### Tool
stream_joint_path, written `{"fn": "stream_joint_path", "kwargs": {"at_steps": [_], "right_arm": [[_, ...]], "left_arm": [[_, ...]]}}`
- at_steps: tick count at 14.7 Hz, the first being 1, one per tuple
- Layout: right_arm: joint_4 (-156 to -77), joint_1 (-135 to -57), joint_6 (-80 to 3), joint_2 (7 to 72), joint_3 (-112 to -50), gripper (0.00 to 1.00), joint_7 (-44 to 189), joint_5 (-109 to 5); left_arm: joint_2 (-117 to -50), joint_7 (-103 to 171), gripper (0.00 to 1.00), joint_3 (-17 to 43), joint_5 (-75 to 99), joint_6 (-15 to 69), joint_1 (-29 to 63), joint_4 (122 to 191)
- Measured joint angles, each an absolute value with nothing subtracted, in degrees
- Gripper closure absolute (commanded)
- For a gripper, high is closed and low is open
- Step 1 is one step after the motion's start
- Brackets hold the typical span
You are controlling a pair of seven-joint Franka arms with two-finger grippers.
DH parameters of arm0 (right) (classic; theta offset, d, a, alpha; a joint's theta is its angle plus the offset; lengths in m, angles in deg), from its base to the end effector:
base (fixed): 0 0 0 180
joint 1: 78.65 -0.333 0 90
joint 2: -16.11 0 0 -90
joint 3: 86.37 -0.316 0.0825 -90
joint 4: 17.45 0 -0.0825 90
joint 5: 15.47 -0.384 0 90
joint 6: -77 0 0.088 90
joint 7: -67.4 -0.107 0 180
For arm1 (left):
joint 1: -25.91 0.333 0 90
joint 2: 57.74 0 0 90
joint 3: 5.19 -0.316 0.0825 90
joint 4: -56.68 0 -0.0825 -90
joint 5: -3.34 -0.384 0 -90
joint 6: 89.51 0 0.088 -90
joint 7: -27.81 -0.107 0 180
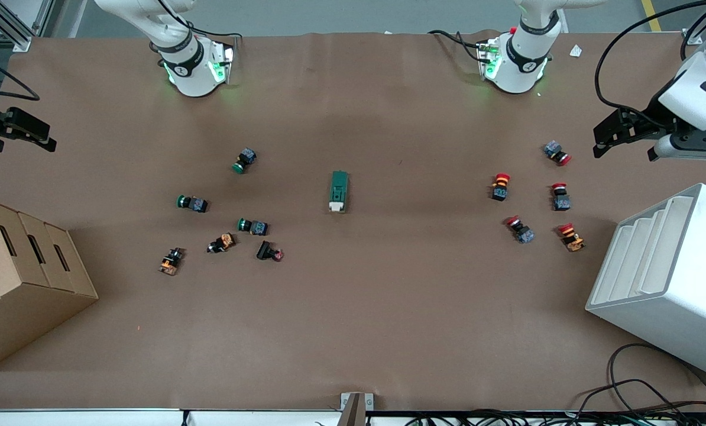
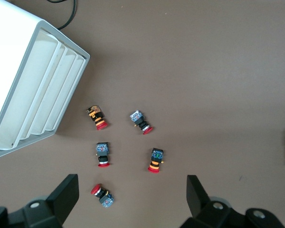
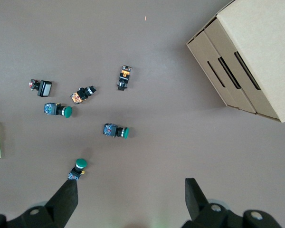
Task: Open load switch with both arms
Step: 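Move the left gripper over the green switch and lower onto it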
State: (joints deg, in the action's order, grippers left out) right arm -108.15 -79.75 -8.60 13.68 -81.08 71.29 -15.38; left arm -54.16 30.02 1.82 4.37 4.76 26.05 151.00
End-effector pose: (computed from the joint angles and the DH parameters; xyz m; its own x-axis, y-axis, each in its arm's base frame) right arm 0.5318 -0.0403 0.6352 0.9989 -0.0050 -0.0465 -0.0053 -1.0000 -0.0055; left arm 0.5378 -0.0688 0.6294 0.9950 -0.0799 0.0607 -0.0808 -0.9966 0.0127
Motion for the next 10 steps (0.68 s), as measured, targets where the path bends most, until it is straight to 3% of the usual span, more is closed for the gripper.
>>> {"fn": "stream_joint_path", "kwargs": {"at_steps": [6, 10], "right_arm": [[-108.1, -79.76, -8.61, 13.68, -81.08, 0.0, 71.29, -15.38], [-107.93, -79.81, -8.63, 13.68, -81.12, 0.0, 71.29, -15.38]], "left_arm": [[-56.56, 32.12, 0.0, 3.64, 4.37, 4.84, 24.38, 148.89], [-62.78, 43.13, 0.0, 9.8, 3.81, 7.77, 21.35, 146.89]]}}
